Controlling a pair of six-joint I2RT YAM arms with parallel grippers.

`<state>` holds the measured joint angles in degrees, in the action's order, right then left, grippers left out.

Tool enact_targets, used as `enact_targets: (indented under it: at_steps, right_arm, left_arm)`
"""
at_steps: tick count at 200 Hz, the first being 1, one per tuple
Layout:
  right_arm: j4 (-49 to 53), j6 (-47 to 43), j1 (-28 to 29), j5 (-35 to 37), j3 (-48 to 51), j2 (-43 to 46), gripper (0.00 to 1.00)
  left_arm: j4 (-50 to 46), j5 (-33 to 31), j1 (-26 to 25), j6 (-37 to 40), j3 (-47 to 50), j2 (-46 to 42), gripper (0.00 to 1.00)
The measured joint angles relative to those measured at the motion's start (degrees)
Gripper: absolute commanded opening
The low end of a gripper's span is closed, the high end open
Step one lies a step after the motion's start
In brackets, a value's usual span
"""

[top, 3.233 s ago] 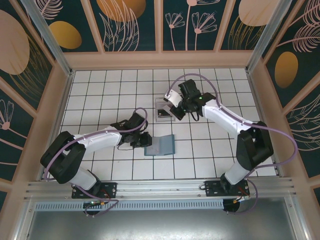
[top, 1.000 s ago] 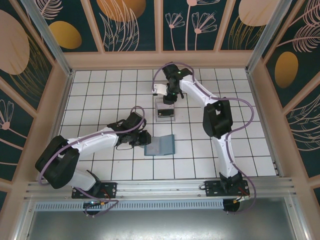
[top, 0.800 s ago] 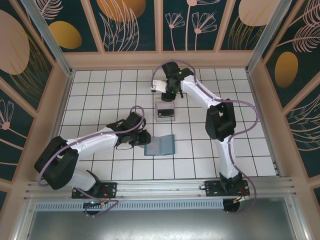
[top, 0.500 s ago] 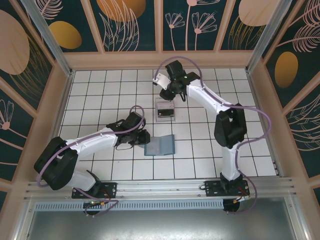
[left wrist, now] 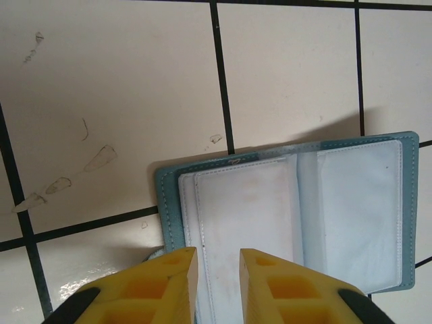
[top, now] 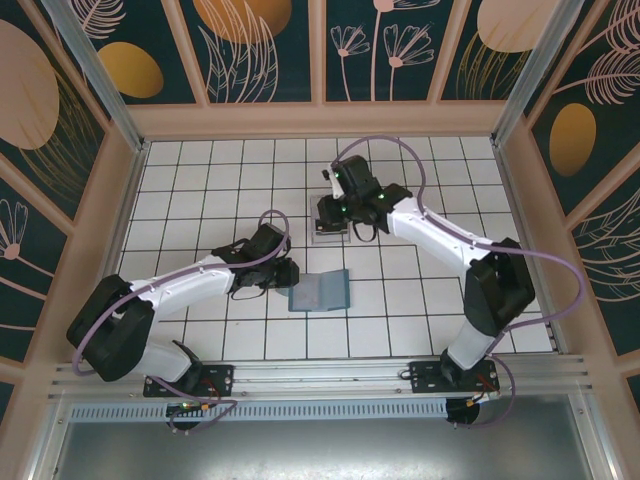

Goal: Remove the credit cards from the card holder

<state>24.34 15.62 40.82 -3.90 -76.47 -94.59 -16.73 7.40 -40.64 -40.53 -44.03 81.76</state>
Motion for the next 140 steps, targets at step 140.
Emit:
enact_targets:
  at_steps: [140]
  right_arm:
    - [-1.11, 23.96, 16.22, -1.57, 10.75, 1.51, 0.22]
  left_arm:
    - [-1.77, 2.69, 15.72, 6.38, 1.33, -3.04, 0.24]
